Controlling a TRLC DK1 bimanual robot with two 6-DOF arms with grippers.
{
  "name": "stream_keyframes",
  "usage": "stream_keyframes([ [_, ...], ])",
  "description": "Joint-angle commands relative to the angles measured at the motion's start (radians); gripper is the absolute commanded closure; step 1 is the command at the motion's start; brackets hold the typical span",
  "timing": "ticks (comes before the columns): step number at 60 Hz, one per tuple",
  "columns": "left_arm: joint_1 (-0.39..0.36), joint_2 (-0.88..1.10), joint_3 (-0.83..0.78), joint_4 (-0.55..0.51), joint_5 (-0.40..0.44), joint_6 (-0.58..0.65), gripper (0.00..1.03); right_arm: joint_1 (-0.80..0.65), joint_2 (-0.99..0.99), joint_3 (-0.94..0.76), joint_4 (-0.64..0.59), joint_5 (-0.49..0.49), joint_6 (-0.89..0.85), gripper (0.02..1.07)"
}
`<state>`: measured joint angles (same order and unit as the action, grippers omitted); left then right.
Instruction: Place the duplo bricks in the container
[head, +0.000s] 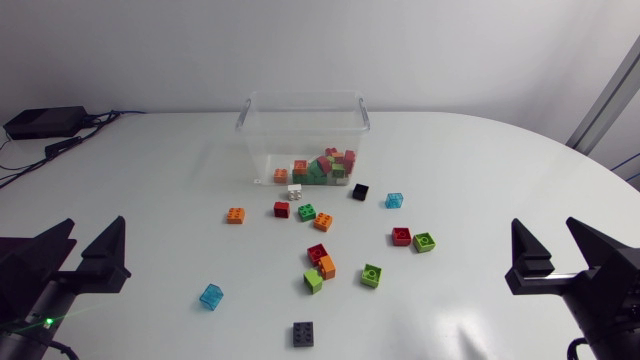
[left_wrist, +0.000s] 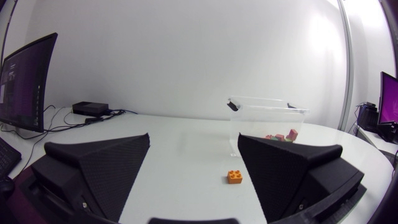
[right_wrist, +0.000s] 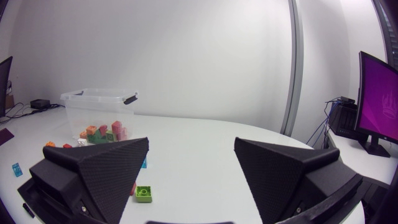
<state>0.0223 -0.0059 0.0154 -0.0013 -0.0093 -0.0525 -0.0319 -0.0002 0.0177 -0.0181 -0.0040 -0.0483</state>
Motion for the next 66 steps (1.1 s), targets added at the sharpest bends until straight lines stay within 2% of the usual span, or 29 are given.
stream_keyframes([
  [1,-0.009,-0.009,-0.015,0.001,-0.004,-0.006,0.05,0.012,-0.006,-0.019,0.014,-0.004,0.016,0.06],
  [21,-0.016,-0.009,-0.009,0.018,-0.003,-0.010,0.05,0.017,-0.007,-0.019,0.021,-0.001,0.016,0.06],
  [33,-0.058,0.007,0.084,-0.042,-0.003,-0.003,0.06,0.027,-0.006,0.008,0.021,0.004,0.021,0.06],
  [53,-0.058,0.262,0.276,-0.109,-0.003,-0.003,0.06,0.058,0.094,0.110,0.012,0.022,0.021,0.06],
  [66,-0.071,0.524,0.432,-0.255,-0.003,-0.024,0.09,0.063,0.282,0.212,0.015,0.022,0.054,0.06],
])
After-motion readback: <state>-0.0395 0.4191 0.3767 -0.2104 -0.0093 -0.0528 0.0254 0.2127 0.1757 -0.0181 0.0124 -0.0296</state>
